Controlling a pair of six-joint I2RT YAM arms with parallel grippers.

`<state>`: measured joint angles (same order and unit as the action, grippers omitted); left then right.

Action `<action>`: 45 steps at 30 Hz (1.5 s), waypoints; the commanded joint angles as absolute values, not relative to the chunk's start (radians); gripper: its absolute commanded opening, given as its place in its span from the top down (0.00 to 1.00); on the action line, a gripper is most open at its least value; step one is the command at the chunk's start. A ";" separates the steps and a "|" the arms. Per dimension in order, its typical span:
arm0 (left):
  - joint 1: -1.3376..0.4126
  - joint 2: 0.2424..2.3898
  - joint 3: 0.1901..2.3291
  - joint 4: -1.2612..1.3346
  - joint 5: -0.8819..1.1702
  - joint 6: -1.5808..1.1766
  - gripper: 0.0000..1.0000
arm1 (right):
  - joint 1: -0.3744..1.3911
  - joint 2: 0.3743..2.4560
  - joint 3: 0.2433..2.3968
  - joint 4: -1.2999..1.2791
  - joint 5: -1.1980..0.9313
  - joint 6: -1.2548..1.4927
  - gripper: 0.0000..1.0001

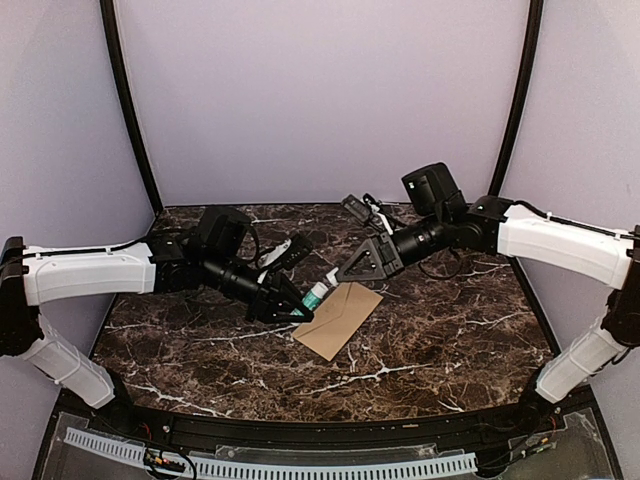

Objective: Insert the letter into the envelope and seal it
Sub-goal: Close the solid glue cap on the solid glue.

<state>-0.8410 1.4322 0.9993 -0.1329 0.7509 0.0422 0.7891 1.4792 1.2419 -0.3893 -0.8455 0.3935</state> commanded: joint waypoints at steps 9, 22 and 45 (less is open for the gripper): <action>-0.846 1.425 1.022 -0.133 0.772 0.049 1.00 | 0.802 1.504 1.216 -0.310 -0.888 0.413 1.00; -0.846 1.427 1.020 -0.132 0.775 0.047 1.00 | 0.819 1.532 1.220 -0.308 -0.906 0.416 1.00; -0.847 1.439 1.023 -0.138 0.782 0.047 1.00 | 0.856 1.565 1.275 -0.408 -0.909 0.363 1.00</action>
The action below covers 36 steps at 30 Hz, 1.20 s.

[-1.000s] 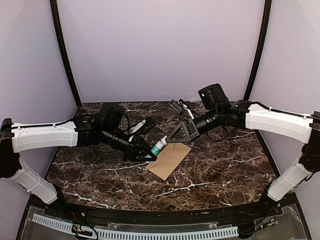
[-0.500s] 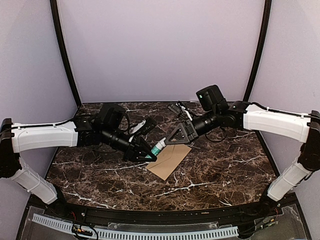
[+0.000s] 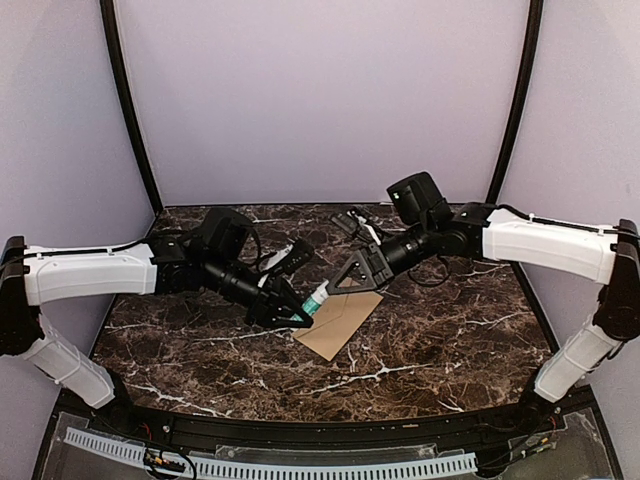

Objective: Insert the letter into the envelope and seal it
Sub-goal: Close the solid glue cap on the solid glue.

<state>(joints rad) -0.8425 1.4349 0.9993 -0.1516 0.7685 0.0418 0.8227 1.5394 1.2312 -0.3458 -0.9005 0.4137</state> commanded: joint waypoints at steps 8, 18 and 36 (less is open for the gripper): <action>-0.847 1.451 1.027 -0.143 0.779 0.049 1.00 | 0.909 1.634 1.353 -0.560 -0.827 0.275 1.00; -0.847 1.458 1.029 -0.124 0.784 0.020 1.00 | 0.953 1.648 1.290 -0.433 -0.847 0.341 1.00; -0.847 1.443 1.048 -0.018 0.804 -0.029 1.00 | 1.007 1.677 1.230 -0.288 -0.928 0.413 1.00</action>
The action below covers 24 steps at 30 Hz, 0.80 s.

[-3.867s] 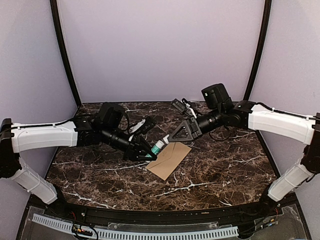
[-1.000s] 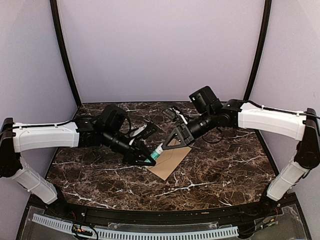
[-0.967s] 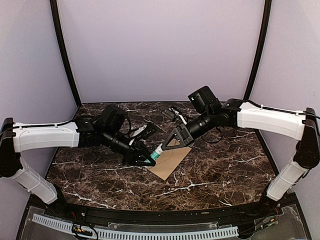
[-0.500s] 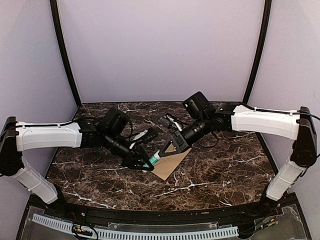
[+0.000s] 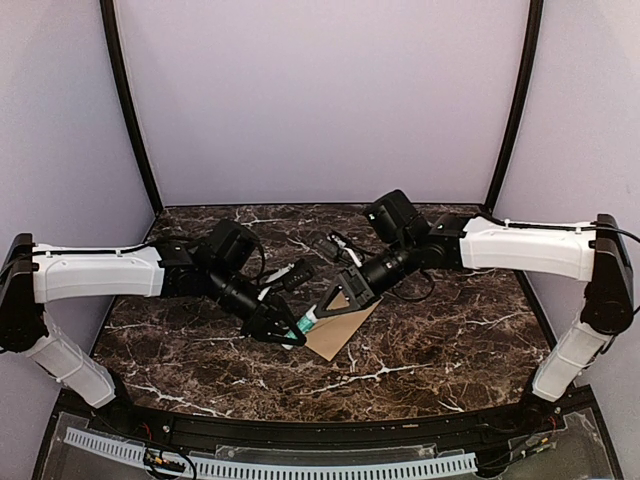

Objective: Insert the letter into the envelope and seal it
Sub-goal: Close the solid glue cap on the solid glue.

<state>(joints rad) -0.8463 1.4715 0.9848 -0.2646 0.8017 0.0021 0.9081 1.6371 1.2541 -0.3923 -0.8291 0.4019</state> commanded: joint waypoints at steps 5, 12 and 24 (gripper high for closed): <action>-0.847 1.447 1.063 -0.004 0.805 -0.029 1.00 | 1.015 1.675 1.205 -0.256 -0.947 0.428 1.00; -0.847 1.454 1.069 -0.079 0.779 0.016 1.00 | 1.002 1.624 1.233 -0.358 -0.784 0.352 1.00; -0.847 1.402 0.984 -0.050 0.604 -0.040 1.00 | 0.831 1.388 1.269 -0.465 -0.545 0.266 0.13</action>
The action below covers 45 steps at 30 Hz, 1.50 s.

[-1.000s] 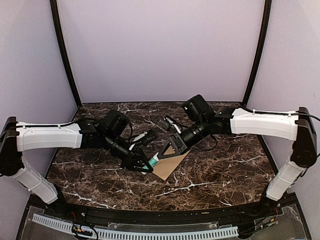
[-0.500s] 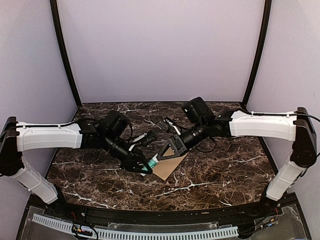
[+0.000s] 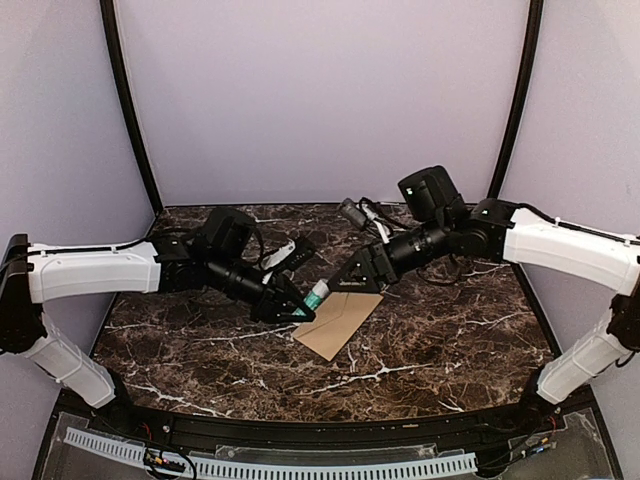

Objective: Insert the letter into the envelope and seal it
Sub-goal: Close the solid glue cap on the solid glue.

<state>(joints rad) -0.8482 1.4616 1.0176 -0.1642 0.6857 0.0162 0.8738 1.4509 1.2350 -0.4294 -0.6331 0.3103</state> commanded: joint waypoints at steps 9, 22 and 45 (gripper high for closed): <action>-0.845 1.330 0.840 0.370 0.321 -0.240 1.00 | 0.811 1.240 1.098 -0.181 -0.299 0.460 0.07; -0.845 1.387 0.813 0.608 0.304 -0.304 1.00 | 0.951 1.308 0.971 0.248 -0.163 0.605 0.28; -0.845 1.407 0.809 0.636 0.378 -0.344 1.00 | 0.990 1.528 1.140 0.311 -0.219 0.537 0.71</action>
<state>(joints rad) -0.8471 1.4120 0.8143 0.5896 0.3576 -0.3347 0.9756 1.5051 1.1015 0.2497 -0.2050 0.5407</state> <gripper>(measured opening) 0.221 0.318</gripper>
